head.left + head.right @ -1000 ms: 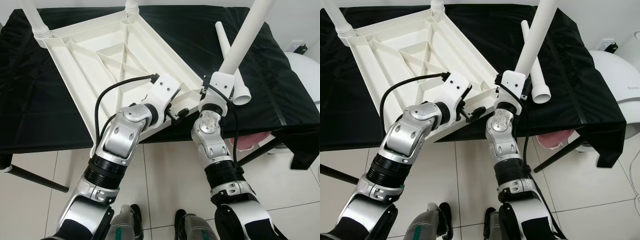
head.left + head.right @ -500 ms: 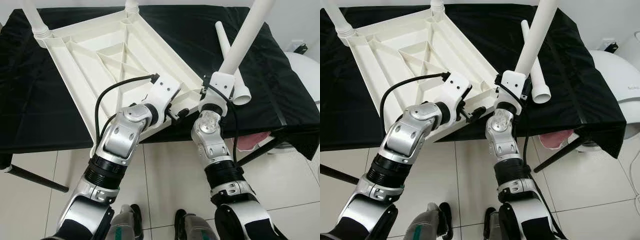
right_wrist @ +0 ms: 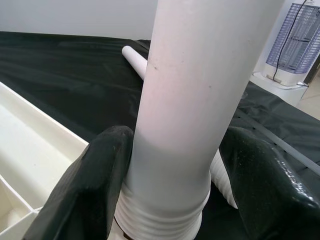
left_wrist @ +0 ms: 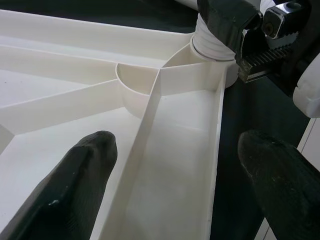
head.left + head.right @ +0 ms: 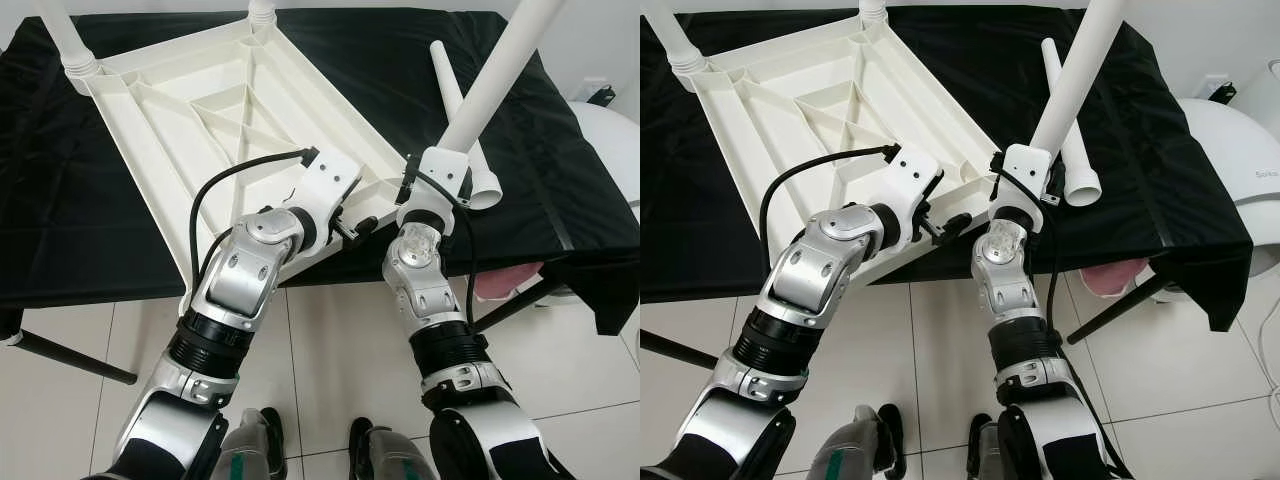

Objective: Building children table

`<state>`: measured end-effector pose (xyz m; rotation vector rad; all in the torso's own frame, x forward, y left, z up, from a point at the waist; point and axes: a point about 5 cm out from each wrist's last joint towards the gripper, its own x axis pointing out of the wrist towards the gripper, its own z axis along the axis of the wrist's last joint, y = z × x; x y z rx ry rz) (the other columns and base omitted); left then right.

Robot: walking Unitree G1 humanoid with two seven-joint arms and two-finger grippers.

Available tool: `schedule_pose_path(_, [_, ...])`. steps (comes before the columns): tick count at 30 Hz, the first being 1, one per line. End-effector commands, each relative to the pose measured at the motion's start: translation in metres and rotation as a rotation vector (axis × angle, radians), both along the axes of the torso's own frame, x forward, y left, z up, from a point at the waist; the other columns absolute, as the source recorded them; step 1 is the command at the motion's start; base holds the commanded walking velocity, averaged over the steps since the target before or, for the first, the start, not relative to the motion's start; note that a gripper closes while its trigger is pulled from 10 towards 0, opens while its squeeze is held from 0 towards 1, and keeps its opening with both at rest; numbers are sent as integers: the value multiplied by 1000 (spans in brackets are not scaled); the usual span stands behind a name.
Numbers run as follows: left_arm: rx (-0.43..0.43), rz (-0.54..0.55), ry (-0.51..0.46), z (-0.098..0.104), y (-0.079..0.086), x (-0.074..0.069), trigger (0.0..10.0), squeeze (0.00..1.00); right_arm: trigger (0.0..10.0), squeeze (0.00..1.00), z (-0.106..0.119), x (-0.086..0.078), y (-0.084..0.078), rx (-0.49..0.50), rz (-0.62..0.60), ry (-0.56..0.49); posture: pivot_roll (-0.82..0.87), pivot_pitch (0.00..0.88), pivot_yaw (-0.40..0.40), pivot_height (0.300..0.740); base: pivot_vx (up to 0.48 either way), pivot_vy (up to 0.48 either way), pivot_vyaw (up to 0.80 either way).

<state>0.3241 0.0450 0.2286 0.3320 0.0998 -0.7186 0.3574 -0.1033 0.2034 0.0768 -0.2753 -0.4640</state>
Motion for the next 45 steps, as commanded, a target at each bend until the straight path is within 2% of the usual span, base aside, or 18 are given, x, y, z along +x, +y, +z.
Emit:
schedule_pose_path(1, [6, 55, -31, 3, 0, 0, 10000, 0, 10000, 0, -16, 0, -4, 24, -19, 74, -46, 199, -13, 740, 0, 0, 0])
schedule_pose_path(11, [4, 57, -32, 3, 0, 1, 10000, 0, 10000, 0, -13, 1, 0, 20, 21, 58, -46, 198, -14, 740, 0, 0, 0])
schedule_pose_path(12, [4, 57, -32, 3, 0, 1, 10000, 0, 10000, 1000, -12, 1, 0, 20, 23, 56, -46, 198, -14, 740, 0, 0, 0])
schedule_pose_path(14, [5, 58, -33, 3, 0, 1, 10000, 0, 10000, 1000, -12, 0, 0, 9, 10, 56, -46, 198, -14, 740, 0, 0, 0])
schedule_pose_path(15, [5, 58, -33, 3, 0, 0, 10000, 0, 10000, 0, -11, 0, 0, 5, 7, 55, -46, 198, -14, 740, 0, 0, 0])
schedule_pose_path(22, [6, 57, -33, 3, 1, 1, 10000, 0, 10000, 0, -9, 0, 2, 8, 43, 44, -48, 197, -12, 740, 0, 0, 0])
schedule_pose_path(23, [6, 57, -34, 3, 1, 1, 10000, 0, 10000, 1000, -9, 0, 4, 10, 57, 40, -48, 197, -12, 740, 0, 0, 0])
schedule_pose_path(26, [6, 56, -35, 4, 1, 1, 10000, 0, 10000, 1000, -9, -1, 5, 11, 72, 42, -48, 197, -12, 740, 0, 0, 0])
schedule_pose_path(27, [7, 56, -35, 4, 0, 1, 10000, 0, 10000, 820, -9, -1, 7, 11, 94, 38, -48, 197, -12, 740, 0, 0, 0])
schedule_pose_path(33, [5, 54, -33, 3, 0, 1, 10000, 0, 10000, 824, -10, -1, 8, -1, 115, 41, -51, 193, -14, 740, 0, 0, 0])
schedule_pose_path(34, [5, 53, -33, 3, 0, 1, 10000, 0, 10000, 341, -11, -1, 8, -5, 122, 46, -51, 193, -14, 740, 0, 0, 0])
schedule_pose_path(35, [5, 53, -33, 3, 0, 1, 10000, 0, 10000, 341, -11, -1, 8, -5, 122, 46, -51, 193, -14, 740, 0, 0, 0])
schedule_pose_path(36, [5, 50, -34, 3, -1, 1, 10000, 0, 10000, 1000, -10, -3, 8, -13, 144, 34, -55, 186, -15, 740, 0, 0, 0])
schedule_pose_path(43, [5, 46, -34, 2, -2, 0, 10000, 0, 10000, 1000, -11, -5, 4, -23, 131, 34, -61, 181, -13, 740, 0, 0, 0])
schedule_pose_path(44, [6, 45, -34, 2, -2, 0, 10000, 0, 10000, 267, -10, -6, 3, -32, 130, 29, -61, 181, -13, 740, 0, 0, 0])
schedule_pose_path(45, [6, 45, -34, 2, -2, 0, 10000, 0, 10000, 267, -10, -6, 3, -32, 130, 29, -61, 181, -13, 740, 0, 0, 0])
